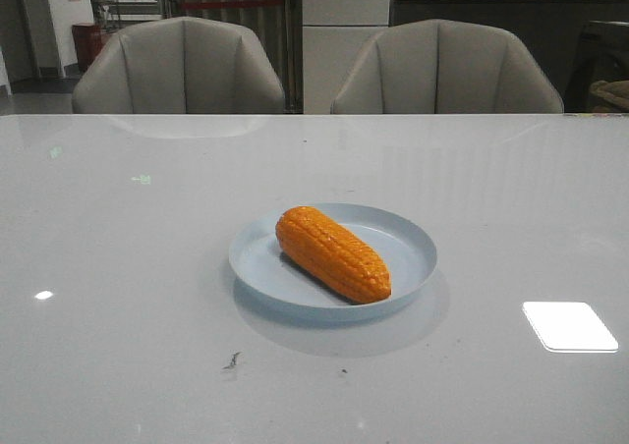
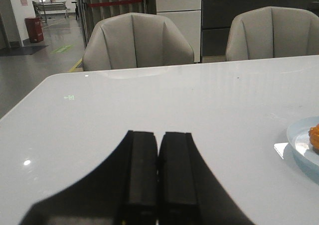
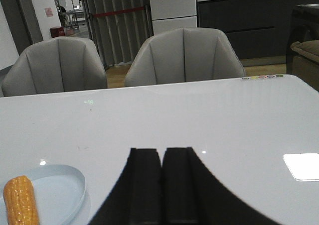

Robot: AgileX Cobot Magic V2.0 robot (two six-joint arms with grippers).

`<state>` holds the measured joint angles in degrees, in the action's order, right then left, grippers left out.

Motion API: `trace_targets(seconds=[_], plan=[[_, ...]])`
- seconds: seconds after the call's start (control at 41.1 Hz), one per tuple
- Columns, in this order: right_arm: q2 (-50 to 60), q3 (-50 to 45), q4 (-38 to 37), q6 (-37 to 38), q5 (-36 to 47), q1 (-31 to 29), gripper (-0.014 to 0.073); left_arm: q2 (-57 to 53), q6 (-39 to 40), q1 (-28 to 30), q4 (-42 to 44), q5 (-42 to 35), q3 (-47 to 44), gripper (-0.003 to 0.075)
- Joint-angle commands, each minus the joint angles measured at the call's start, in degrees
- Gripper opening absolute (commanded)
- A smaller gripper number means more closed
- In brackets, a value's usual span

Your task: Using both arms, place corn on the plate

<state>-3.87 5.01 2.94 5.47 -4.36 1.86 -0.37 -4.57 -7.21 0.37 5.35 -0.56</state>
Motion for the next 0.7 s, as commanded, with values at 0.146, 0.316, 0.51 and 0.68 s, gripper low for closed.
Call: trace_targets(seconds=[0.146, 0.316, 0.51, 0.68], plan=[[5.61, -5.43, 0.19, -0.65, 1.53, -0.32, 0.0065, -0.34, 0.47, 0.04, -0.37, -4.54, -2.26, 0.0094], [5.89, -5.43, 0.19, -0.65, -4.04, -0.27, 0.0065, -0.34, 0.47, 0.04, -0.37, -4.57, -2.26, 0.0094], [5.89, -5.43, 0.19, -0.65, -5.57, -0.27, 0.0065, -0.34, 0.47, 0.04, -0.37, -4.57, -2.26, 0.0094], [5.89, -5.43, 0.19, -0.65, -5.57, -0.27, 0.0065, -0.34, 0.47, 0.04, -0.37, -4.57, -2.26, 0.0094]])
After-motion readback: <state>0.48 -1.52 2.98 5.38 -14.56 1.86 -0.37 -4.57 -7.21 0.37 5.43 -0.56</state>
